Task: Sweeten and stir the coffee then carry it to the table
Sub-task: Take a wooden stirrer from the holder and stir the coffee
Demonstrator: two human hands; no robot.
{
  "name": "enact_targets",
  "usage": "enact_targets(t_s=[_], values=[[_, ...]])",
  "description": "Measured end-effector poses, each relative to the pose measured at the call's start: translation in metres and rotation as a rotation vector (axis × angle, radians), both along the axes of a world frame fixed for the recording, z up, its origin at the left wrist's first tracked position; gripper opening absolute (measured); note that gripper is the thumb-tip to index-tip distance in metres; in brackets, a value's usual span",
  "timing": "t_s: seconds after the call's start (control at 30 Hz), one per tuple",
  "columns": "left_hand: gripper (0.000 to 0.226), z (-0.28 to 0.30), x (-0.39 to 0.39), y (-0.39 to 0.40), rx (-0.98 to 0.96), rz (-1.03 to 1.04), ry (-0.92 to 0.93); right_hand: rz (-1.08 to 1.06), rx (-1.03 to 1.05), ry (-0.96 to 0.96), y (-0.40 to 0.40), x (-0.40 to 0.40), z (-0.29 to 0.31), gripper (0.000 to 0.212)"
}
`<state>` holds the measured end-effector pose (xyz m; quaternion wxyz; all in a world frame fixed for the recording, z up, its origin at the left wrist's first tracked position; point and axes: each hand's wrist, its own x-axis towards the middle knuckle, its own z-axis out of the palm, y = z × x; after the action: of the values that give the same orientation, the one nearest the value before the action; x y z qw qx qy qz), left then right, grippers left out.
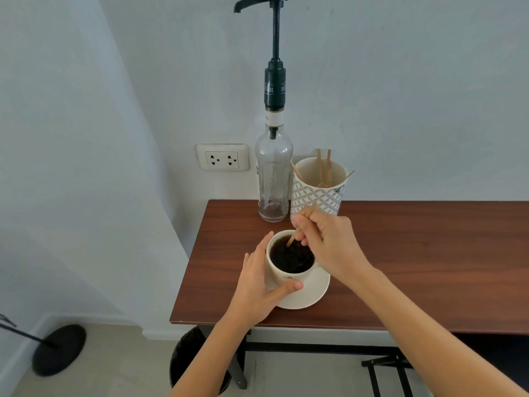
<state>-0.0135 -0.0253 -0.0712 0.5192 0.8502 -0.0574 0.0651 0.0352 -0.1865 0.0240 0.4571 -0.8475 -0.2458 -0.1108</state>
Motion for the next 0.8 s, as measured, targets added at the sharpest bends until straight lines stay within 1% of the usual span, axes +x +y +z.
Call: enact_targets(t_s=[0.07,0.13,0.2,0.27,0.3,0.37,0.47,0.53,0.57,0.67,0.73,0.8], values=[[0.088,0.001,0.000,-0.001,0.006,0.007,0.005,-0.052,-0.092,-0.098,-0.008,0.005,0.002,0.026],[0.086,0.003,0.000,-0.001,0.008,0.011,0.005,-0.086,-0.170,-0.107,-0.015,0.007,0.004,0.029],[0.085,0.004,0.000,-0.001,0.002,0.005,-0.004,-0.047,-0.127,0.000,-0.014,0.003,0.004,0.030],[0.086,0.003,-0.001,0.000,-0.007,0.000,-0.013,0.010,-0.017,0.123,-0.004,-0.004,0.003,0.025],[0.088,0.002,-0.001,0.000,-0.010,-0.002,-0.011,0.019,0.020,0.127,0.000,-0.005,0.002,0.023],[0.089,0.002,0.000,0.000,-0.011,-0.002,-0.003,0.007,0.014,0.050,0.003,-0.003,0.003,0.021],[0.088,0.002,0.000,-0.001,0.004,0.008,0.001,-0.083,-0.153,-0.102,-0.008,0.006,0.005,0.027],[0.087,0.004,0.000,-0.001,0.012,0.012,0.007,-0.145,-0.231,-0.100,-0.016,0.008,0.005,0.032],[0.087,0.004,0.000,-0.001,0.008,0.011,0.009,-0.133,-0.212,-0.058,-0.016,0.006,0.004,0.033],[0.088,0.003,-0.001,0.000,-0.010,-0.004,-0.006,-0.027,-0.041,0.103,-0.002,-0.006,0.001,0.027],[0.092,0.001,-0.001,0.000,-0.023,-0.007,-0.002,-0.004,-0.001,0.067,0.006,-0.007,0.000,0.024],[0.093,0.001,-0.002,0.000,-0.022,-0.004,0.011,-0.031,-0.035,-0.016,0.004,-0.002,0.000,0.024]])
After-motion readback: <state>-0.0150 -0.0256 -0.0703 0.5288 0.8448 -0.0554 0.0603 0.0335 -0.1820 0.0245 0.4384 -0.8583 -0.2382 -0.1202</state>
